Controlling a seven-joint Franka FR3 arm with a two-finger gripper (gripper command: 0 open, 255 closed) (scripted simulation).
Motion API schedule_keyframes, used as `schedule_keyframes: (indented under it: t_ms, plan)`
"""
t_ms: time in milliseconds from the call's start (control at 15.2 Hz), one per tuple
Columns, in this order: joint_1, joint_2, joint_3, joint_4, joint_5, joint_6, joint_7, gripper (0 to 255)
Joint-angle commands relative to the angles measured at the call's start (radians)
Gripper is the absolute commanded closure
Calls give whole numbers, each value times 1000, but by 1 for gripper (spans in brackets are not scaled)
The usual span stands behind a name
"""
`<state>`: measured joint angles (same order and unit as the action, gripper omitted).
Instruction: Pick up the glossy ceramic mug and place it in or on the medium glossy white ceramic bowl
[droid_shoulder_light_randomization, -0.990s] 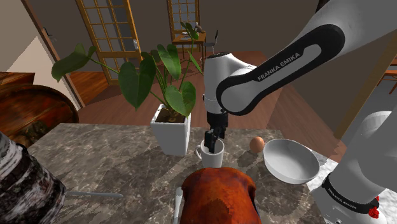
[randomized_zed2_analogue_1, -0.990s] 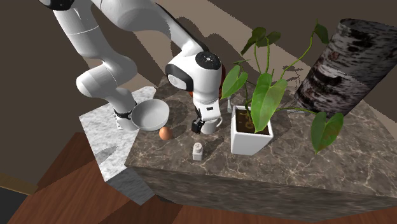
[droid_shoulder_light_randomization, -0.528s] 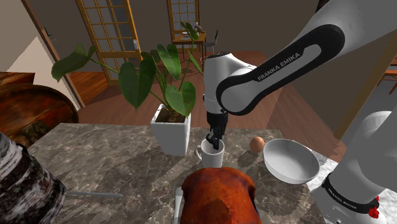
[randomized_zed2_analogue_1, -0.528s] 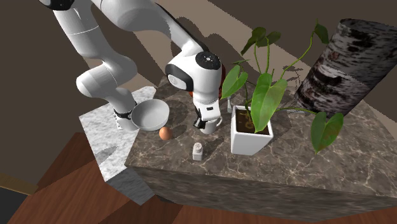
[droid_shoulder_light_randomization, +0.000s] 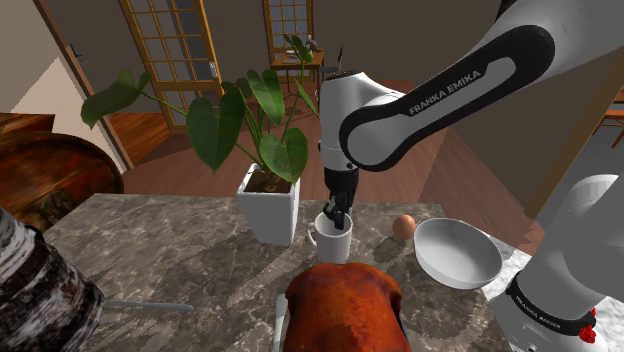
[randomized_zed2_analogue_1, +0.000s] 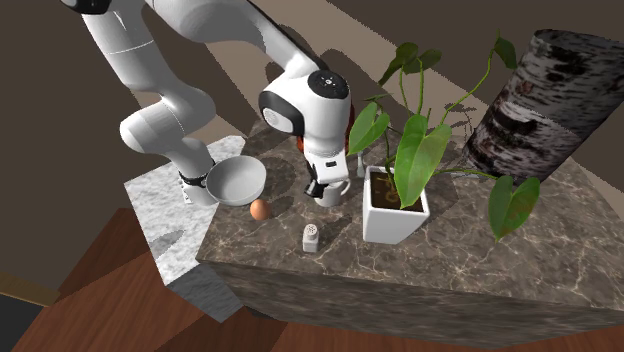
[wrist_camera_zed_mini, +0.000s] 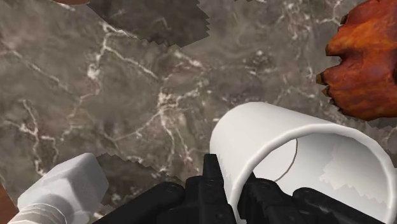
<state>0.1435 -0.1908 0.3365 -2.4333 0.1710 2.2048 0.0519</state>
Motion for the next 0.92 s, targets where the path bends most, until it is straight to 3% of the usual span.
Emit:
schedule_keyframes:
  t_ms: [0, 858]
  plan:
    - [0, -21, -4, 12, 3, -34, -3, 255]
    - [-2, -100, -23, 122, 6, -221, -2, 255]
